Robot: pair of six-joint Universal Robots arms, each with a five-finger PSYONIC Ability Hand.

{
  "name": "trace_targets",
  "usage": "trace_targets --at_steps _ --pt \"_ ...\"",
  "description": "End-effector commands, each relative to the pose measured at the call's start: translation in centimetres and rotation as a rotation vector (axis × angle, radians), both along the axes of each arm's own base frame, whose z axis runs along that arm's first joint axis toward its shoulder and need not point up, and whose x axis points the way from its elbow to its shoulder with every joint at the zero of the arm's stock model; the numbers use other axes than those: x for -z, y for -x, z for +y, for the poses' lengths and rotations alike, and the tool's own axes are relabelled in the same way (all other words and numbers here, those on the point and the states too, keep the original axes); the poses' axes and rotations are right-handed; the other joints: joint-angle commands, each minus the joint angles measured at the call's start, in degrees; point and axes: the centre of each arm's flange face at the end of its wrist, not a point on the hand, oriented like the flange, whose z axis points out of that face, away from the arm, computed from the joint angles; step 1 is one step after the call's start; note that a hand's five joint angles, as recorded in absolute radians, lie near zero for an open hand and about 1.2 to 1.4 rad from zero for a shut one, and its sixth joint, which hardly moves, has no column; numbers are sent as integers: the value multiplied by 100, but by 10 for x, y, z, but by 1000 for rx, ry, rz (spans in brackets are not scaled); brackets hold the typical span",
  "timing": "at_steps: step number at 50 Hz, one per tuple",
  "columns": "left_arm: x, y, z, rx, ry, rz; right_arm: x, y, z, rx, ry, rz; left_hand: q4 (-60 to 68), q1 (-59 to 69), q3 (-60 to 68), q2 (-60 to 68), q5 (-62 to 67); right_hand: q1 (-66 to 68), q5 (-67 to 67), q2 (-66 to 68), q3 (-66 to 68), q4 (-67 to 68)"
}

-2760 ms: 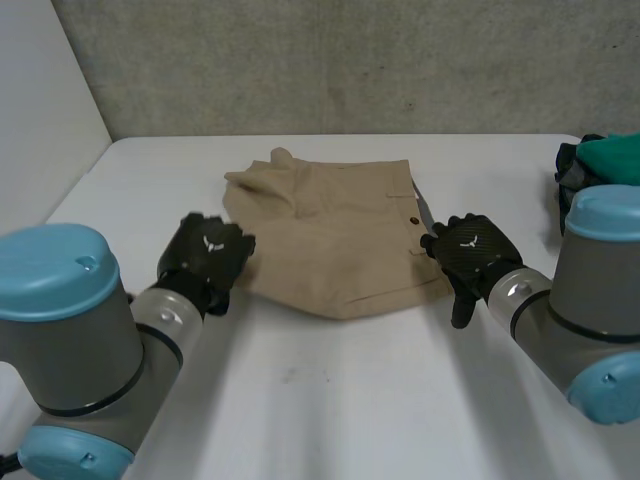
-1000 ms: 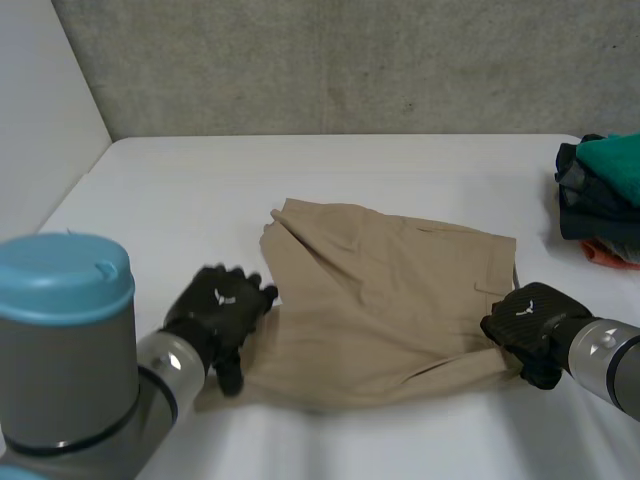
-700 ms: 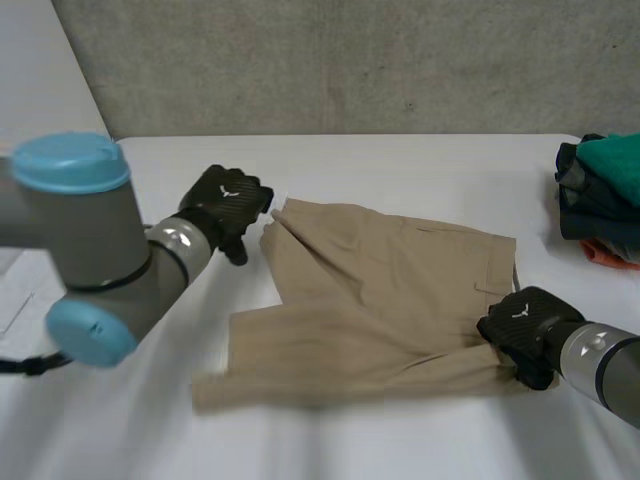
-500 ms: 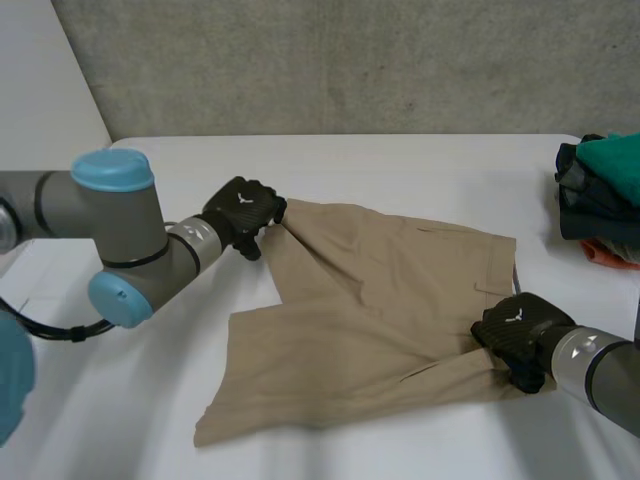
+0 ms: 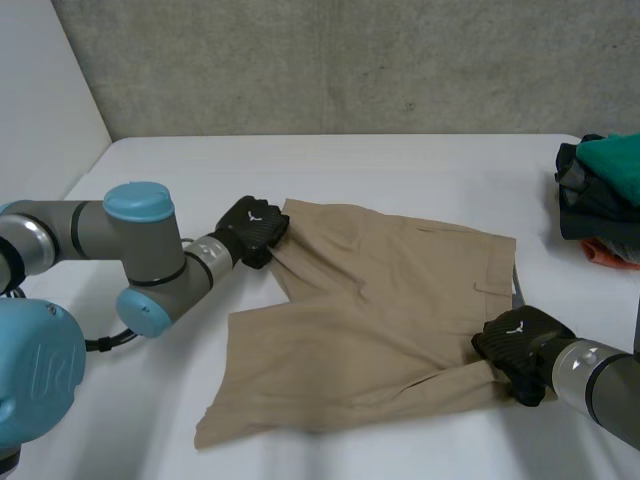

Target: Fold the laundry.

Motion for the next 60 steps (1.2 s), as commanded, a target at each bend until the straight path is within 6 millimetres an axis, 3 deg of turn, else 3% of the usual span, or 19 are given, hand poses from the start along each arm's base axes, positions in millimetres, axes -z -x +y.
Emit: trace_targets --at_steps 1,5,12,25,27,30,33,34,37,41,47,51,55,60 --pt "-8 -5 -1 -78 29 -17 1 0 0 1 6 -1 1628 1630 1661 1594 1708 2399 1330 1232 1225 1197" --pt "-27 -15 6 -146 43 -38 1 0 -1 6 7 -8 1628 1630 1661 1594 1708 2399 1330 1232 1225 1197" --pt "-42 -33 32 -197 93 -172 0 -1 -1 20 5 -28 1628 1630 1661 1594 1708 2399 1330 1232 1225 1197" --pt "-30 -31 49 -256 79 -265 0 -1 -2 38 -2 -42 1628 1630 1661 1594 1708 2399 1330 1232 1225 1197" --pt "-30 -29 52 -260 76 -265 0 0 -2 42 -4 -45 41 43 75 8 121 2399 1330 1232 1225 1197" --pt "-37 -24 58 -253 90 -256 0 0 -3 45 -1 -50 -4375 -4373 -4341 -4408 -4295 2399 1330 1232 1225 1197" --pt "-57 -24 63 -264 118 -227 0 -1 -4 51 9 -58 -4409 -4407 -4375 -4442 -4329 2399 1330 1232 1225 1197" --pt "-74 -27 69 -278 131 -195 -1 -1 -4 55 12 -63 -4392 -4390 -4359 -4426 -4312 2399 1330 1232 1225 1197" --pt "-90 -35 83 -298 114 -143 -1 -2 -5 72 8 -86 -4308 -4307 -4275 -4342 -4229 2399 1330 1232 1225 1197" --pt "-105 -54 127 -319 -1 -49 -3 -2 -9 106 7 -126 -3739 -3737 -3705 -3772 -3659 2399 1330 1232 1225 1197" --pt "-84 -78 196 -318 -280 -79 -5 -2 -17 146 35 -176 -3484 -3482 -3450 -3517 -3404 2399 1330 1232 1225 1197" --pt "-67 -85 225 -300 -447 -108 -6 1 -23 169 55 -188 -3517 -3515 -3484 -3551 -3437 2399 1330 1232 1225 1197" --pt "-59 -86 237 -289 -536 -95 -5 1 -23 170 55 -189 -3500 -3499 -3467 -3534 -3421 2399 1330 1232 1225 1197" --pt "-55 -85 235 -287 -554 -83 -5 1 -22 167 55 -190 -3500 -3499 -3467 -3534 -3421 2399 1330 1232 1225 1197"
